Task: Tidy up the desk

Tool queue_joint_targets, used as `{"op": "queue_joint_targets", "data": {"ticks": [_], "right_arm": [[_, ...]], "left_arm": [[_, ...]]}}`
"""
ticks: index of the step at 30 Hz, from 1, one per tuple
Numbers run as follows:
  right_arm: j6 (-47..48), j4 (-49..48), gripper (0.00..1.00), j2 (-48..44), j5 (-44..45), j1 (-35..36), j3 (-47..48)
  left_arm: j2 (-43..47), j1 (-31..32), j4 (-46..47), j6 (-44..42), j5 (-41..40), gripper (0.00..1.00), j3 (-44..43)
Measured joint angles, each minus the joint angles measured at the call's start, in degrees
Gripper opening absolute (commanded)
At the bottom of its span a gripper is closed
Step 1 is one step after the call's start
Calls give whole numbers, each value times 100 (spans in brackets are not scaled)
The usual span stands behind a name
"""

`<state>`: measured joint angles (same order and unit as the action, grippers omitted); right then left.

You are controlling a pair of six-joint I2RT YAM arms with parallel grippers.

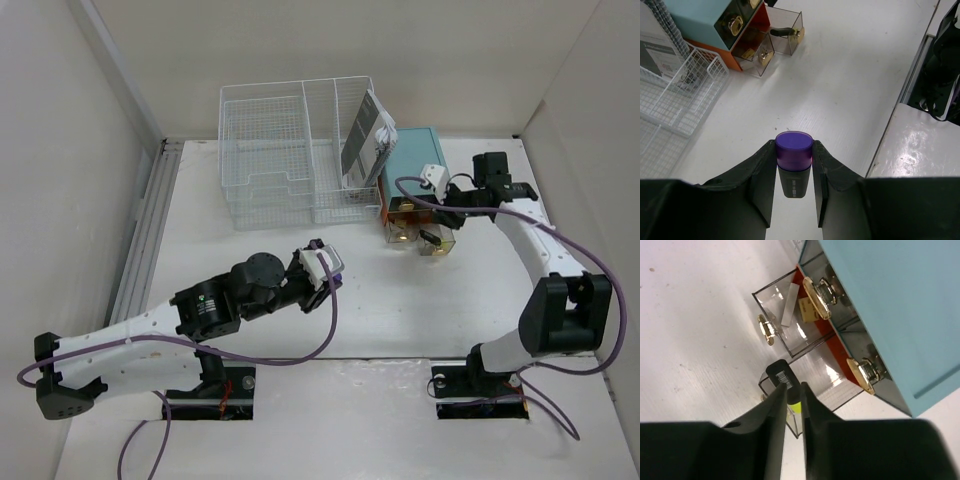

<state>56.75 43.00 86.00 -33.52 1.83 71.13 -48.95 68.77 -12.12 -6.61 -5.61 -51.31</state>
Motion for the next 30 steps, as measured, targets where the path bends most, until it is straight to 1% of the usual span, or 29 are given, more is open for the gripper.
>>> {"op": "queue_joint_targets", "data": {"ticks": [2,7,11,19,26,30], "right_arm": [[-140,-57,10,-157,13,0,-146],[-450,-188,4,-33,289,0,-446],[-636,-345,4,234,608,-17,-457],[-892,-769,4,387,1113,-72,-586],[-1029,-761,4,664,1467,-72,-621],[-1027,-691,4,658,1585,-72,-664]], "left_arm": [[-2,-28,35,0,70,0,0],[-7,-109,79,0,175,0,0],[-7,-111,81,0,221,0,0],[-4,-111,195,33,249,0,39],[-7,-111,695,308,304,0,212],[-4,-111,1305,616,376,0,470]]}}
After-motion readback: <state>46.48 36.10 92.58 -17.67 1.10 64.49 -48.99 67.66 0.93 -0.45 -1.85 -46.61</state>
